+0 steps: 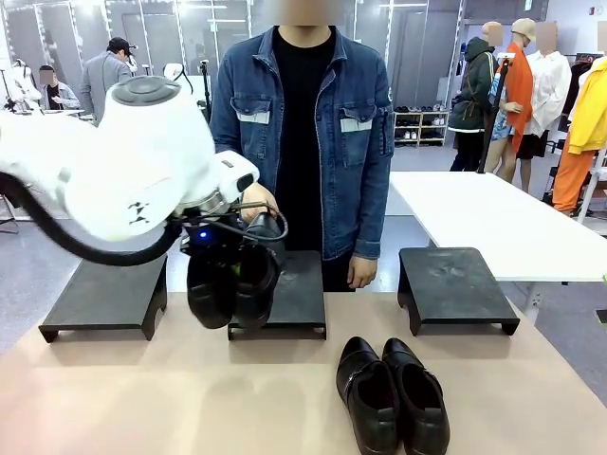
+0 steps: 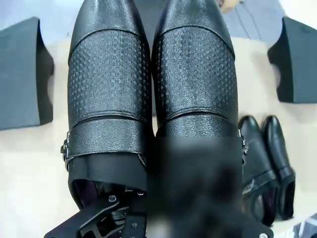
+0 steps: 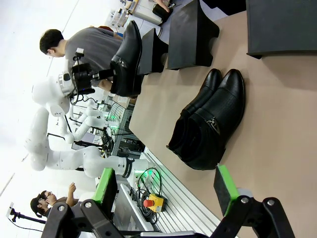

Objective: Place the shoes on the stand as instructed by the person.
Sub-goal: Pick up one pair of Shoes and place it on the Shoes Stand indicated by the person.

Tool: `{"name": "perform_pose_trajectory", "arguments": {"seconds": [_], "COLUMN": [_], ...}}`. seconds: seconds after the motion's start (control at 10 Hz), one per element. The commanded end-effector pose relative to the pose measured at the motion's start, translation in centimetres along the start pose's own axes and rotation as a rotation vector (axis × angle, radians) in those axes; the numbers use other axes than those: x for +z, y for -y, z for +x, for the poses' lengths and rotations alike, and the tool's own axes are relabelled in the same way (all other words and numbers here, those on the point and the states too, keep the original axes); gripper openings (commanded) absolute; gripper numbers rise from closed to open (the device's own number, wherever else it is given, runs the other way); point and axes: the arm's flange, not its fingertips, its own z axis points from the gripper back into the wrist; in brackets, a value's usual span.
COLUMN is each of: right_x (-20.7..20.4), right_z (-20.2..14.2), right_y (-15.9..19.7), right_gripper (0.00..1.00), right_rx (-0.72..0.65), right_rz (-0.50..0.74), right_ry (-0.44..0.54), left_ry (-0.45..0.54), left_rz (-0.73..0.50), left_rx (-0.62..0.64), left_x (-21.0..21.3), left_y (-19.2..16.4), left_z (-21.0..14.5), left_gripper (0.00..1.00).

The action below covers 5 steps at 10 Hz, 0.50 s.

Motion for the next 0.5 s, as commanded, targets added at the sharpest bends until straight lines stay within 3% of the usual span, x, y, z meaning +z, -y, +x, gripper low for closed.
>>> {"name": "perform_pose_trajectory", "arguments": {"seconds": [0.0,0.4], "right_x": [0.1,0.1], "right_z": [0.0,0.0], "right_y": [-0.1,-0.1], "right_gripper": [1.0,1.0], "right_rx": [0.008,0.008], "right_rz": [0.012,0.012], "right_ry": [0.005,0.005], "left_ry": [0.059,0.057], "left_rz": [0.029,0.022], "left_rx": [0.01,0.045], "left_x": [-2.3,-7.8], "left_y": [3.0,4.6], "left_z": [3.7,7.6], "left_gripper": [0.08,0.08]}}
